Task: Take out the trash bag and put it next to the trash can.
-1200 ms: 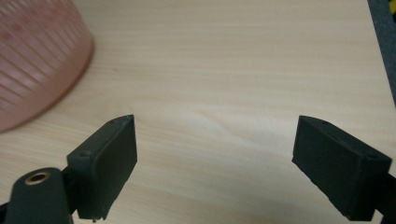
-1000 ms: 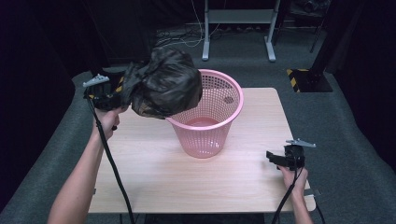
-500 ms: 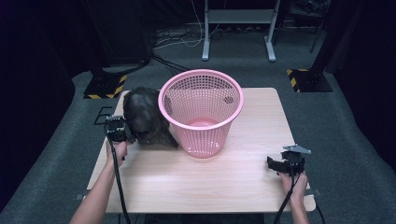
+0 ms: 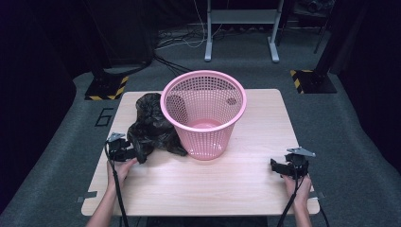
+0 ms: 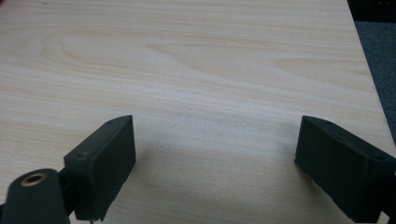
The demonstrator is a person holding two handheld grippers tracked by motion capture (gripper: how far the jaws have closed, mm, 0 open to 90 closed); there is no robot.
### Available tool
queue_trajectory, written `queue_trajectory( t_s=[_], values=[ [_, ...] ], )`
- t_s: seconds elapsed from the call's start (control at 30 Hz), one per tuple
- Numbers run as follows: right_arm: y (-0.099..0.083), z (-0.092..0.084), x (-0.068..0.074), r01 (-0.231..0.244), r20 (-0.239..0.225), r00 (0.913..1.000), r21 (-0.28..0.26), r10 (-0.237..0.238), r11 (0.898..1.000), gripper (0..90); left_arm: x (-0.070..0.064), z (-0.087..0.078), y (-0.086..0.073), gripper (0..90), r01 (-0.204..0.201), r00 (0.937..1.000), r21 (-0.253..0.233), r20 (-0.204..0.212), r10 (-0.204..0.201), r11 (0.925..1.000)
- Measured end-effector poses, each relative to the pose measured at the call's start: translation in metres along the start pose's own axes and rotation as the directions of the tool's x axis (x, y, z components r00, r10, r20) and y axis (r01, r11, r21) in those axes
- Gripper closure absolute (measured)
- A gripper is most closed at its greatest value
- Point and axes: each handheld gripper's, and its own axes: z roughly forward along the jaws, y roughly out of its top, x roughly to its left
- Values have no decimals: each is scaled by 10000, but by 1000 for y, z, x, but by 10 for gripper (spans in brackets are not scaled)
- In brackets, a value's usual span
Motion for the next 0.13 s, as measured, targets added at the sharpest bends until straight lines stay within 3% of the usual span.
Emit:
queue_trajectory(
  t_s=[0.13],
  values=[
    [0,0,1,40,-18,10000,25,-40,10000,110,-3,-10,-11,89,-123,9998,4,-163,123,9999]
  ],
)
